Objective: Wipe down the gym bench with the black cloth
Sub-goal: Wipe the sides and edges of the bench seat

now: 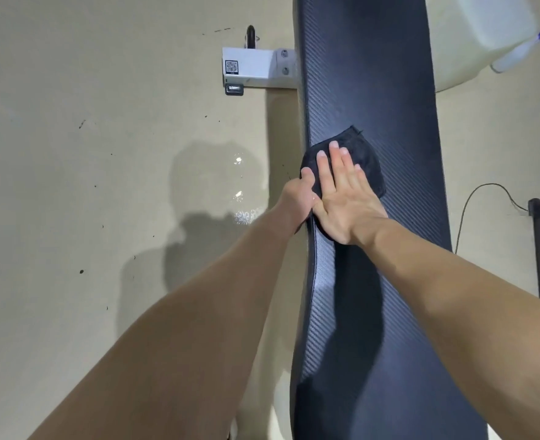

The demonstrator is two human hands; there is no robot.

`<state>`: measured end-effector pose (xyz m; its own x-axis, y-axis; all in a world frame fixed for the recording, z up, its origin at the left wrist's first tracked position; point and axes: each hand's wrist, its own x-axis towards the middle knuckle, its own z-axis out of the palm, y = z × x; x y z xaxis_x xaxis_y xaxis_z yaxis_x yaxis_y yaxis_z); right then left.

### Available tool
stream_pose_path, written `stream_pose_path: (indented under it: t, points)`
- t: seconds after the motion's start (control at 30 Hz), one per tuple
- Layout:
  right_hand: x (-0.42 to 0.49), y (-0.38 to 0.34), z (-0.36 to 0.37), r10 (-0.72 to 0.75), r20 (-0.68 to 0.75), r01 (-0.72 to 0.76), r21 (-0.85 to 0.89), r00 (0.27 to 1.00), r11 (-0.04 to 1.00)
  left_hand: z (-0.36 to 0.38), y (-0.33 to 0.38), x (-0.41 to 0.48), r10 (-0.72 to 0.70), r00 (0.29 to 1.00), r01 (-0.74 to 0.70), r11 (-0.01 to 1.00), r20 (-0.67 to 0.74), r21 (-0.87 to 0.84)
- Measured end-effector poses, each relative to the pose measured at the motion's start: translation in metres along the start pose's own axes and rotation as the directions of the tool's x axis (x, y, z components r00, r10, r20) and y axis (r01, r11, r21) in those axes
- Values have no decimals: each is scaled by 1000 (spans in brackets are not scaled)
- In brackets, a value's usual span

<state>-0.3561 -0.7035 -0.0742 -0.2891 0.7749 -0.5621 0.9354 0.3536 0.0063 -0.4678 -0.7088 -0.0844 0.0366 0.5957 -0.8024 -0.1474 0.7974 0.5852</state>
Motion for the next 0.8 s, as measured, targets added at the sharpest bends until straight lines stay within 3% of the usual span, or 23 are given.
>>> stream_pose_path:
  t: [0.13, 0.4, 0.57, 0.7, 0.8]
  points:
    - [-13, -3, 5, -8, 16, 8, 8, 1000, 1000, 0, -24, -12, 55, 997, -50, 994, 48, -94]
    - [-119, -15, 61, -20, 106, 16, 39, 994, 999, 22, -121, -79, 99, 994, -98, 995, 36, -30]
    - [-169, -21, 89, -17, 146, 12, 36, 989, 999, 26, -146, -104, 129, 992, -127, 985, -15, 114]
    - [-163, -18, 89, -27, 139, 22, 39, 990, 999, 27, -141, -102, 175, 982, -149, 947, -66, 285]
    - [-139, -8, 78, -15, 104, 11, 43, 994, 999, 27, -128, -82, 176, 982, -149, 939, -61, 310]
